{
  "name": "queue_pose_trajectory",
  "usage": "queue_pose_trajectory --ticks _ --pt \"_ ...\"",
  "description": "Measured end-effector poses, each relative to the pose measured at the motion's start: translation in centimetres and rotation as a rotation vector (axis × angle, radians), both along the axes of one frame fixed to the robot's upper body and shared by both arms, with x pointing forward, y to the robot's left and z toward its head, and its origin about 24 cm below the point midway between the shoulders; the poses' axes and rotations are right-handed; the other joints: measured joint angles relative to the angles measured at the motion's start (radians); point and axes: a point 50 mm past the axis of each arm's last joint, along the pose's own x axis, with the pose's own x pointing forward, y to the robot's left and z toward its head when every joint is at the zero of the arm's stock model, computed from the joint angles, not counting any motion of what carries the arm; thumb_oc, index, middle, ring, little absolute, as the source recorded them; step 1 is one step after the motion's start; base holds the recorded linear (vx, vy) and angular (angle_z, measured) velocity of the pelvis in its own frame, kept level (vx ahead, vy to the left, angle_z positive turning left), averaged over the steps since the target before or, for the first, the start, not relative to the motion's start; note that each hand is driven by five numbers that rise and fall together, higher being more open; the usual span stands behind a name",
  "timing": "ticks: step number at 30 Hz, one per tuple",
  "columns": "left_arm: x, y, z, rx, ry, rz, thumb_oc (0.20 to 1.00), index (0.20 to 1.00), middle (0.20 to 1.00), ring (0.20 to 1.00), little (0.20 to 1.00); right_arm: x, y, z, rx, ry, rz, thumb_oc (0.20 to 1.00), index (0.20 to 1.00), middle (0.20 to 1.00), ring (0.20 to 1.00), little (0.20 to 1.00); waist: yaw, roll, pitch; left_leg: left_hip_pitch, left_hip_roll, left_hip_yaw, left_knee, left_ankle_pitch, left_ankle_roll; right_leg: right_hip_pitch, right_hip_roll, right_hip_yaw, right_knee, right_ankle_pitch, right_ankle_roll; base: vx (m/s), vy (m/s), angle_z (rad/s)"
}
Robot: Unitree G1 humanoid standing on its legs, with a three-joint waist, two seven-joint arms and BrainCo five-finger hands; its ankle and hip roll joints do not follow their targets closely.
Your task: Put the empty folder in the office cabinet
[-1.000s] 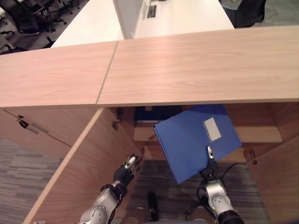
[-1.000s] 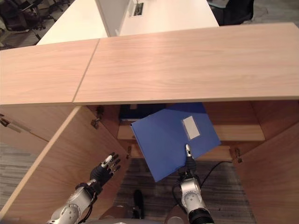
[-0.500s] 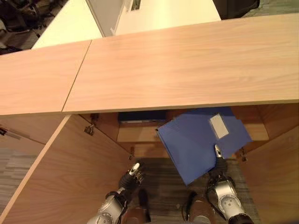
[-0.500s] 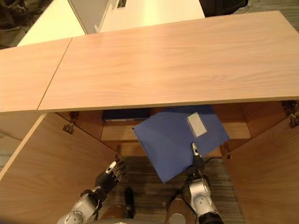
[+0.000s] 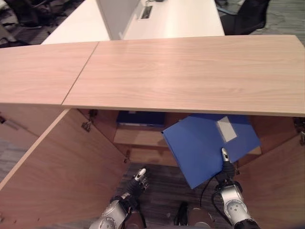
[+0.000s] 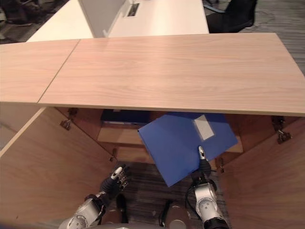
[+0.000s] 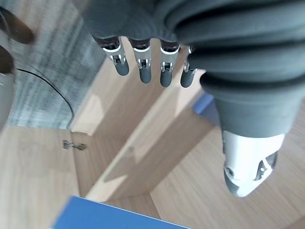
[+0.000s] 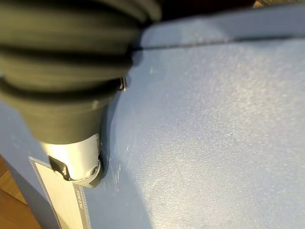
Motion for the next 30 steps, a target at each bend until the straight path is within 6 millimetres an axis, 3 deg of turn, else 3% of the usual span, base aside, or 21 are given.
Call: queue_pose_trajectory --ticks 2,4,12,17,19,21,22,24,27,28,30 --pt "-0.1 0.0 0.0 0.002 0.005 -0.005 1.000 1.000 1.000 1.000 1.000 0.3 -0.1 0.6 -0.004 -0.027 -0.012 0.200 0.200 0.200 0.200 0.200 -0.005 0.016 0.001 -0.005 -0.041 0.032 -0.012 -0.022 -0.011 -0.004 0.006 0.001 -0.001 0.001 0.001 0.05 0.027 0.05" --pt "-0.2 0.3 0.0 0.007 0.006 -0.001 1.000 1.000 1.000 1.000 1.000 0.7 0.1 1.1 -0.001 -0.051 -0.009 0.200 0.200 0.200 0.200 0.200 0.001 0.036 0.001 0.020 -0.054 0.037 -0.060 -0.033 0.000 -0.016 0.033 0.021 -0.008 0.008 0.010 0.05 0.042 -0.27" --pt "1.4 0.8 0.9 0.025 -0.046 0.005 1.000 1.000 1.000 1.000 1.000 1.7 1.1 1.7 0.035 -0.068 -0.037 0.200 0.200 0.200 0.200 0.200 -0.020 0.021 0.036 0.011 -0.088 0.070 -0.080 -0.044 0.020 -0.052 0.027 0.075 -0.048 0.059 0.028 0.02 0.123 -0.19" --pt "2.1 1.6 1.4 0.067 -0.069 0.006 1.000 1.000 1.000 1.000 1.000 4.1 2.0 3.6 0.040 -0.125 -0.044 0.200 0.200 0.200 0.200 0.200 -0.003 0.020 0.097 -0.022 -0.111 0.107 -0.043 -0.068 0.055 -0.105 -0.004 0.110 -0.009 0.068 0.043 -0.09 0.139 -0.18" --pt "2.7 2.6 2.1 0.108 -0.102 0.001 1.000 1.000 1.000 1.000 1.000 6.5 3.1 5.9 0.022 -0.185 -0.012 0.200 0.200 0.200 0.200 0.200 0.003 0.014 0.147 -0.058 -0.109 0.148 0.007 -0.096 0.070 -0.164 -0.033 0.116 0.029 0.080 0.062 -0.14 -0.002 -0.48" --pt "3.1 3.2 2.3 0.133 -0.108 0.014 1.000 1.000 1.000 1.000 1.000 7.6 3.6 7.3 -0.015 -0.220 0.014 0.200 0.200 0.200 0.200 0.200 0.008 0.031 0.173 -0.090 -0.092 0.170 0.025 -0.097 0.072 -0.175 -0.052 0.077 0.011 0.086 0.055 -0.13 -0.125 -0.30" --pt "3.6 3.4 2.8 0.148 -0.134 0.007 1.000 1.000 1.000 1.000 1.000 8.1 3.5 8.1 -0.048 -0.243 0.010 0.200 0.200 0.200 0.200 0.200 0.025 0.039 0.180 -0.144 -0.080 0.160 0.082 -0.115 0.075 -0.188 -0.077 0.010 0.023 0.069 0.046 -0.07 -0.046 0.01" --pt "4.1 4.2 3.5 0.173 -0.169 0.018 1.000 1.000 1.000 1.000 1.000 8.8 4.1 9.4 -0.059 -0.283 0.021 0.200 0.200 0.200 0.200 0.200 0.057 0.030 0.197 -0.219 -0.065 0.149 0.170 -0.151 0.072 -0.230 -0.091 0.014 0.049 0.081 0.062 0.00 -0.006 -0.02" --pt "4.1 4.5 3.5 0.178 -0.167 0.037 1.000 1.000 1.000 1.000 1.000 9.4 4.3 10.7 -0.061 -0.328 0.016 0.200 0.200 0.200 0.200 0.200 0.057 0.020 0.211 -0.275 -0.053 0.152 0.247 -0.181 0.079 -0.288 -0.112 0.027 0.128 0.055 0.043 0.00 -0.057 0.03" --pt "4.0 4.4 3.5 0.177 -0.169 0.028 1.000 1.000 1.000 1.000 1.000 10.3 4.4 12.2 -0.082 -0.364 0.020 0.200 0.200 0.200 0.200 0.200 0.055 0.020 0.213 -0.345 -0.045 0.144 0.329 -0.211 0.084 -0.352 -0.130 0.042 0.205 0.024 0.034 0.00 -0.029 0.08" --pt "4.1 4.3 3.6 0.177 -0.177 0.024 1.000 1.000 1.000 1.000 1.000 10.8 4.1 13.4 -0.097 -0.394 0.011 0.200 0.200 0.200 0.200 0.200 0.053 0.019 0.213 -0.396 -0.035 0.142 0.391 -0.232 0.090 -0.399 -0.142 0.046 0.259 0.006 0.030 -0.01 -0.080 0.08"
